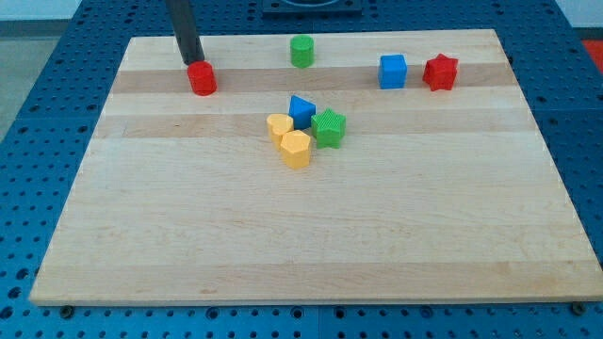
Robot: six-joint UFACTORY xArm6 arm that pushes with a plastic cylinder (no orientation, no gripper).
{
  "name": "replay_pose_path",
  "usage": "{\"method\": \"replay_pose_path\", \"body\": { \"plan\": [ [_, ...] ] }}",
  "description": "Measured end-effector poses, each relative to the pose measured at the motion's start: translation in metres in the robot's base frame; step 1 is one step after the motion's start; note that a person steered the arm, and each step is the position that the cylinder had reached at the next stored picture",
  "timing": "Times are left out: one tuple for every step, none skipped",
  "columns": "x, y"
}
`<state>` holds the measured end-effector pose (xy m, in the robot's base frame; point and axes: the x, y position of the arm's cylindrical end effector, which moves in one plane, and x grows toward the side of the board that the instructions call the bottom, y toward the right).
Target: Move the red circle into the yellow heart
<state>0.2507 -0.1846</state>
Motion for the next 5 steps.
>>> {"method": "replay_pose_path", "body": {
  "plan": [
    [0.012,0.0],
    [0.039,0.008],
    [0.074,0.016],
    [0.112,0.026],
    [0.147,0.04]
  ]
}}
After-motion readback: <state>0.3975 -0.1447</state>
